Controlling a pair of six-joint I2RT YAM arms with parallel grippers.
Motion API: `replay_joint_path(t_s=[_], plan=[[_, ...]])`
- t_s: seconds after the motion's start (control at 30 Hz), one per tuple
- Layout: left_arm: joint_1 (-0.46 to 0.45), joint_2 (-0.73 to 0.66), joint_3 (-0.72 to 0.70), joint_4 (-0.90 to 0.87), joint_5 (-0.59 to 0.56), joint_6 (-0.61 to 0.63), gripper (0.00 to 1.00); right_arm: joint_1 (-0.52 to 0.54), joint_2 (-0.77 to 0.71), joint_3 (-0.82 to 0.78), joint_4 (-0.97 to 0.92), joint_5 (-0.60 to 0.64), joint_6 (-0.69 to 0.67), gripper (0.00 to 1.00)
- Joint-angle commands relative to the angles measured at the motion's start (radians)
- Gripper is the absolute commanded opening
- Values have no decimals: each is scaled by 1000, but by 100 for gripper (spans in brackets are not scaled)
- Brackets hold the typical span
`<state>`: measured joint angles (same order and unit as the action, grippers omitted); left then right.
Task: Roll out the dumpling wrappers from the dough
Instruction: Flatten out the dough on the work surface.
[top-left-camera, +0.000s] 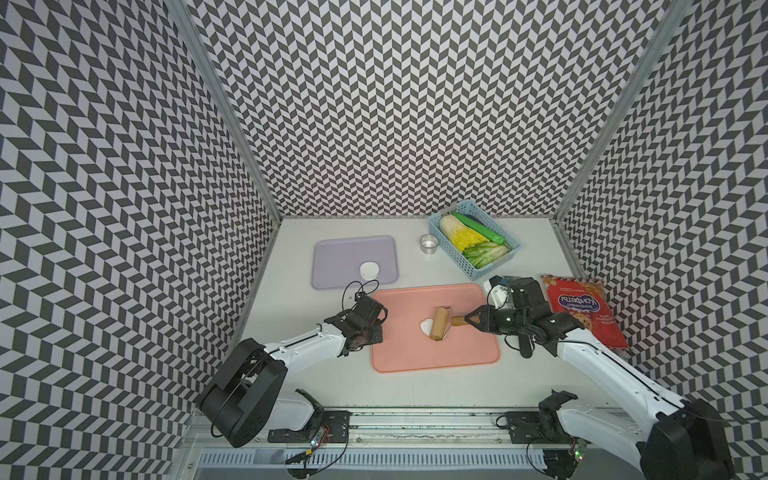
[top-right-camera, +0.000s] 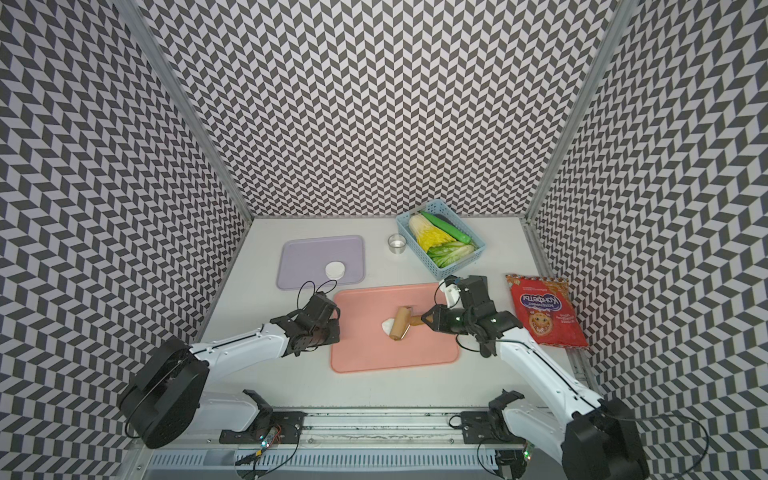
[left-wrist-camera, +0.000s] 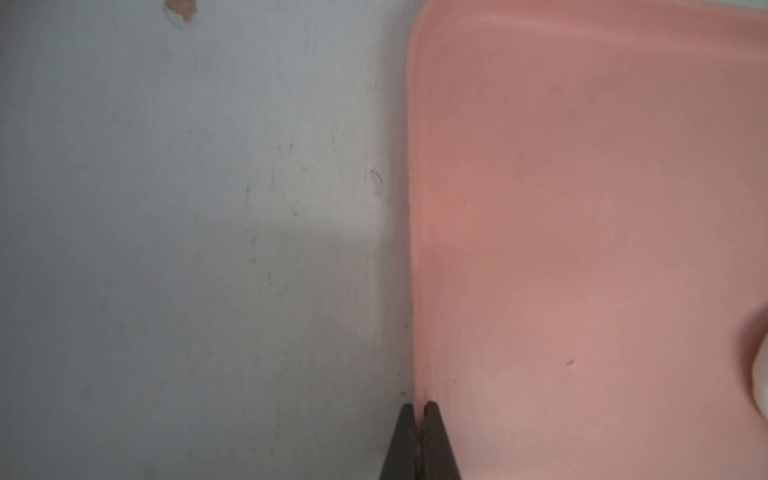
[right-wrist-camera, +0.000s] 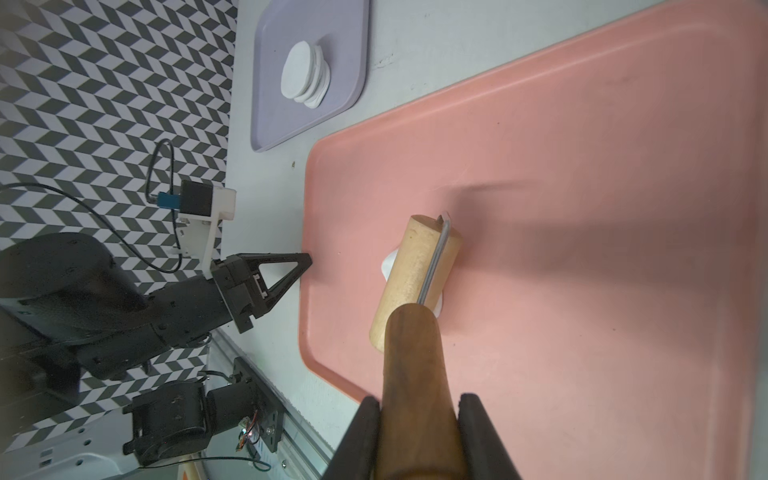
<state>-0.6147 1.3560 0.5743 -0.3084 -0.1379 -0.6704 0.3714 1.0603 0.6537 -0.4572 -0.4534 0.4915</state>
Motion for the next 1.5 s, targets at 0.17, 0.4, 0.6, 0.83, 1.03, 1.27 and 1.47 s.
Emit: replay_joint_path(t_s=[0.17,0.4,0.6,0.83,1.03,1.27,1.47], plan=[[-12,11,8,-53,-28,25,0,20,80,8,12,51,-24,0],[-30,24,9,-43,-28,22,0,77,135,31,16,100,-25,0],[-37,36,15,-35,-25,21,0,107,154,3,53,128,2,0],[-37,26,15,-46,-36,20,0,99,158,6,25,160,-17,0],[-37,7,7,-49,-49,15,0,84,64,52,-97,206,-51,0],[-39,26,20,-46,-35,17,0,100,123,0,-17,166,-38,0],[-43,27,26,-44,-34,15,0,112,177,-34,48,178,-18,0]])
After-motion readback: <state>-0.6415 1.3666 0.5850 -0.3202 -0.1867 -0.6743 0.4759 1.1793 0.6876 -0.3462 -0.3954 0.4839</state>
